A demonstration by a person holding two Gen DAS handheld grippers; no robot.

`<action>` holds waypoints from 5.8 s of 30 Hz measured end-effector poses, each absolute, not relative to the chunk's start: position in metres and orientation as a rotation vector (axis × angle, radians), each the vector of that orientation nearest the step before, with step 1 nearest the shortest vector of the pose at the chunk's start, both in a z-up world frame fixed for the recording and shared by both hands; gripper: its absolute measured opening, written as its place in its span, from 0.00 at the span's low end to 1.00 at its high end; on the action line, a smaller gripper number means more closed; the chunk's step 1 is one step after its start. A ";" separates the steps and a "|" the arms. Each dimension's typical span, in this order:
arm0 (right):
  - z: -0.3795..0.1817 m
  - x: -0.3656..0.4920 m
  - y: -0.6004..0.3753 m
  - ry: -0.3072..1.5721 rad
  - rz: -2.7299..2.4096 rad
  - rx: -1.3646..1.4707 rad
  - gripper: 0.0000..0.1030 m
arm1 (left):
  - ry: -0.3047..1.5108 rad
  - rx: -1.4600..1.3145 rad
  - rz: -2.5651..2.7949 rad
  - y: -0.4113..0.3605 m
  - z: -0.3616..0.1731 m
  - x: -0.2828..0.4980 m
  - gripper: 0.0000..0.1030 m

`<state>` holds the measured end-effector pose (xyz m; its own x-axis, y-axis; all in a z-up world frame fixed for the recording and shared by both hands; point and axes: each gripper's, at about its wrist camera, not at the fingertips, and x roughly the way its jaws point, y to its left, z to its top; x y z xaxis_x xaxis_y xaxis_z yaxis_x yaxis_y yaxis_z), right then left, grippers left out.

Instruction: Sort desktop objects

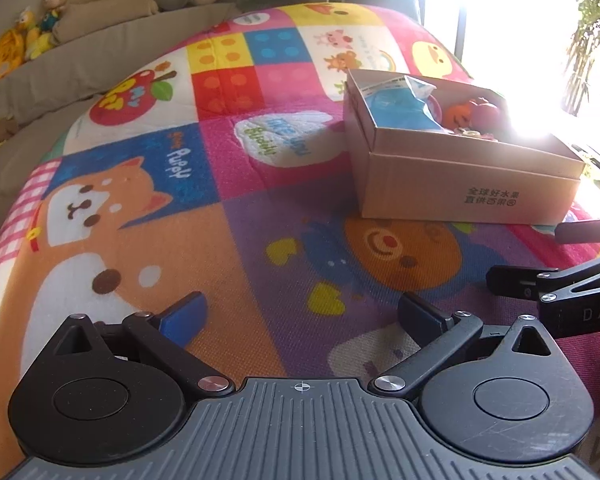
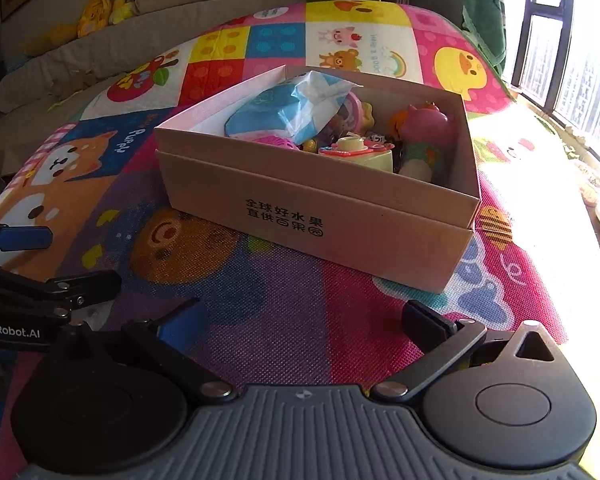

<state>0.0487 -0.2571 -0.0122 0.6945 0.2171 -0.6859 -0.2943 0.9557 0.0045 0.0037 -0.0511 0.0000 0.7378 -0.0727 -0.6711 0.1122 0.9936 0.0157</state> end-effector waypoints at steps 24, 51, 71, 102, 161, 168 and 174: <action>-0.016 0.045 -0.259 0.694 0.289 -0.100 1.00 | 0.735 0.043 -0.106 -0.050 0.000 0.005 1.00; -0.016 0.045 -0.259 0.693 0.290 -0.100 1.00 | 0.738 0.044 -0.104 -0.049 0.000 0.007 1.00; -0.017 0.045 -0.259 0.694 0.290 -0.099 1.00 | 0.760 0.030 -0.087 -0.051 0.002 0.010 1.00; -0.016 0.045 -0.259 0.693 0.290 -0.099 1.00 | 0.760 0.028 -0.092 -0.050 0.002 0.010 1.00; -0.017 0.045 -0.259 0.693 0.290 -0.099 1.00 | 0.761 0.027 -0.092 -0.050 0.002 0.010 1.00; -0.017 0.045 -0.259 0.693 0.289 -0.099 1.00 | 0.763 0.028 -0.092 -0.050 0.002 0.010 1.00; -0.016 0.045 -0.259 0.693 0.290 -0.099 1.00 | 0.786 0.023 -0.084 -0.049 0.005 0.014 1.00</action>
